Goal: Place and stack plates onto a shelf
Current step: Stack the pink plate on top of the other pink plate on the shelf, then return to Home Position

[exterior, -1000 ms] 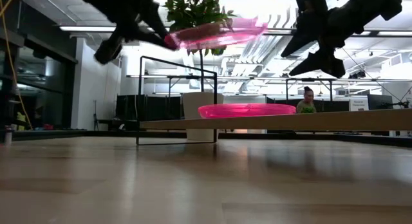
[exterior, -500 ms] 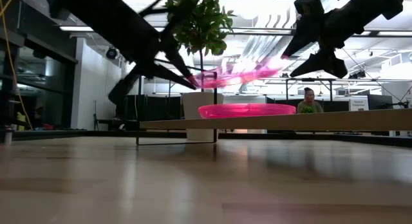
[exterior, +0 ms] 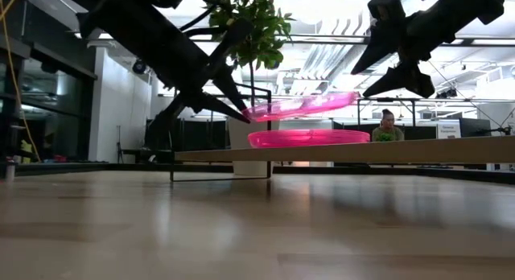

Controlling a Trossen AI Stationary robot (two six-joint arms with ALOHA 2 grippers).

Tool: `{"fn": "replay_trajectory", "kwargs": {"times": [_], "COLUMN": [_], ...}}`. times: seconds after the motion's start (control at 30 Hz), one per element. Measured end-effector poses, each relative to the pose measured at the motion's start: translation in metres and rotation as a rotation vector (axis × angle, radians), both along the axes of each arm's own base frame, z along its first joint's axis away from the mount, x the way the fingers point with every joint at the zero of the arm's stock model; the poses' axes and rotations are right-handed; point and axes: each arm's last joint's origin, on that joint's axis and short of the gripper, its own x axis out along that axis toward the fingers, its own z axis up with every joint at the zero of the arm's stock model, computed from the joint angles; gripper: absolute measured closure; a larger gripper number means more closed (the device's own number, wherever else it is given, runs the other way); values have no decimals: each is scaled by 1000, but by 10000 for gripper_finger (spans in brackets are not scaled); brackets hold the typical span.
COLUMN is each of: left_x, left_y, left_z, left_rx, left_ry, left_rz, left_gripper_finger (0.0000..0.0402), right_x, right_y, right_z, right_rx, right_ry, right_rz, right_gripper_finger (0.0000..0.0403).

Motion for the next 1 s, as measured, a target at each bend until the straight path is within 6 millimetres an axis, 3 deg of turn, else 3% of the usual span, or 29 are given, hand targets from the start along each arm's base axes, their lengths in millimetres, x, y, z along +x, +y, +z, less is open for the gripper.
{"fn": "replay_trajectory", "kwargs": {"times": [0.17, 0.47, 0.63, 0.83, 1.0], "left_x": [2, 1, -7, -28, -51], "left_y": [1, 6, 13, 19, 18], "left_z": [2, 2, 14, 55, 114], "left_rx": [25, -28, -1, 217, 604], "left_ry": [7, 6, 72, 131, 47], "left_rz": [-55, -17, -67, -213, -487], "left_gripper_finger": [370, 280, 248, 239, 246], "right_x": [0, 1, 2, 6, 12], "right_y": [0, 0, 0, 0, 1], "right_z": [0, 2, 4, 10, 23], "right_rx": [-1, 0, -3, -11, -63], "right_ry": [-1, -28, -46, -121, -258], "right_rz": [-3, -5, -4, 24, 80], "right_gripper_finger": [194, 194, 194, 194, 194]}}
